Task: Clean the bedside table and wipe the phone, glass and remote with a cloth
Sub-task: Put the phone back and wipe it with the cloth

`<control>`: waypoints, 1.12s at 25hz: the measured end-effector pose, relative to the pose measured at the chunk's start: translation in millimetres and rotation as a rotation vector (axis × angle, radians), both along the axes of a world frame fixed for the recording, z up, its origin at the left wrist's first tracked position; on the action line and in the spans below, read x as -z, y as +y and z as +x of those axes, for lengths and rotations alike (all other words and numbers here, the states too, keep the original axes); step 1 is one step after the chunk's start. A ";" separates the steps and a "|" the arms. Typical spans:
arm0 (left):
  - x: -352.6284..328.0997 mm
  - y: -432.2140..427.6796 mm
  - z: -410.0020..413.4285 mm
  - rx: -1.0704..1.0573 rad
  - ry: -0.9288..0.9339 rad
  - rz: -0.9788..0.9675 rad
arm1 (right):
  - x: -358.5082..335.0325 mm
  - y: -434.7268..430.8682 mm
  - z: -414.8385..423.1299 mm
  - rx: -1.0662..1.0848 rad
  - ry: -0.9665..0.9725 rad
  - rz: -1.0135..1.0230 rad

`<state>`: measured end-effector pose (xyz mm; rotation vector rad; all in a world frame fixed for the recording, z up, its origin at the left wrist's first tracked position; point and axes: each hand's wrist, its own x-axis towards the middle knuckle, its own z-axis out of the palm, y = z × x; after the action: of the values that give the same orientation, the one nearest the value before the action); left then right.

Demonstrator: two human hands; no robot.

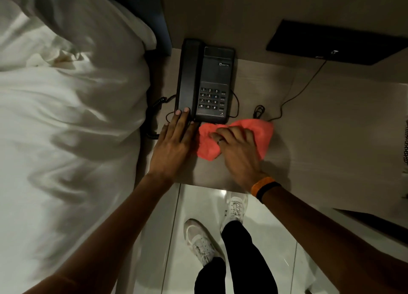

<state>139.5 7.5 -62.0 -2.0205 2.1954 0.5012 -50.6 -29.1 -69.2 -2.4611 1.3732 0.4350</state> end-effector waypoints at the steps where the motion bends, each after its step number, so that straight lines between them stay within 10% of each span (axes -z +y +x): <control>1: 0.0 1.0 0.9 -0.003 0.010 -0.009 | -3.7 -3.1 -3.5 0.031 -0.022 -0.008; 9: -23.8 17.0 -40.6 -0.173 0.491 -0.151 | -64.0 -18.6 -26.9 0.326 -0.687 -0.296; 15: -28.6 21.5 -114.6 -0.824 1.355 0.309 | -72.2 18.6 -78.9 0.409 -0.377 -0.294; 18: -17.2 30.7 -155.1 -0.835 1.033 0.423 | -52.9 32.1 -122.0 0.231 -0.274 -0.083; 22: -3.2 52.6 -180.3 -0.524 0.376 -0.098 | -11.6 47.1 -164.1 0.085 -0.128 -0.002; 28: 37.6 64.6 -165.4 0.258 0.272 0.053 | 25.0 65.4 -180.5 -0.078 -0.012 -0.006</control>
<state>-25.9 72.1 -99.6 -1.6932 2.5179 0.8305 -231.1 36.2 -94.2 -2.5246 1.2797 0.4336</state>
